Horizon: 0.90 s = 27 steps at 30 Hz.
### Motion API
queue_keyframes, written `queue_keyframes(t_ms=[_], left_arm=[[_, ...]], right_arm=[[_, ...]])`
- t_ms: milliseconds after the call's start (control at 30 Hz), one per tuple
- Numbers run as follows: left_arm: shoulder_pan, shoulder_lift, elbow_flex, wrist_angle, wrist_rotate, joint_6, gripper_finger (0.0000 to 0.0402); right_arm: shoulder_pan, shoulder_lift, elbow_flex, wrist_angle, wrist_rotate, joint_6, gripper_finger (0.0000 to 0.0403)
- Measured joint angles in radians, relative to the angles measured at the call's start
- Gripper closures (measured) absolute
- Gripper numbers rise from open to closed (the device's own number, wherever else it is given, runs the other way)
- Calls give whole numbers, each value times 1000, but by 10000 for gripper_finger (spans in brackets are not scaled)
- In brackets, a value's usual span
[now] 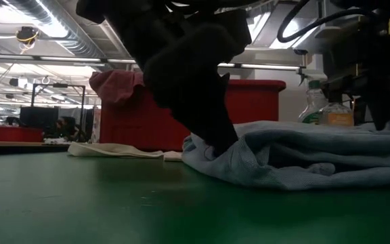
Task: Fold Laundry from Bin
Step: Fold the blue pants from the red laundry basket
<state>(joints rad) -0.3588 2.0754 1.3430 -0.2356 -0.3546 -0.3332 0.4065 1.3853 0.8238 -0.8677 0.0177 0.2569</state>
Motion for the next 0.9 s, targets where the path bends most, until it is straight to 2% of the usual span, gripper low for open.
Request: queue_keyframes(t_ms=[167,333,500,633,800,900], left_arm=[[0,0,0,3,0,-5,245],[0,-9,-2,8,2,-8,266],[1,-56,-2,9,-22,-26,327],[3,-95,-2,11,-24,-39,386],[2,-129,-2,22,-20,-58,396],[-4,-131,-2,51,19,-58,399]], right_arm=[[0,6,0,1,16,-3,328],[0,5,0,5,13,-2,392],[0,-12,53,-47,-4,8,378],[0,-30,126,-108,9,7,394],[15,-60,198,-179,12,50,389],[56,-86,214,-196,4,81,391]])
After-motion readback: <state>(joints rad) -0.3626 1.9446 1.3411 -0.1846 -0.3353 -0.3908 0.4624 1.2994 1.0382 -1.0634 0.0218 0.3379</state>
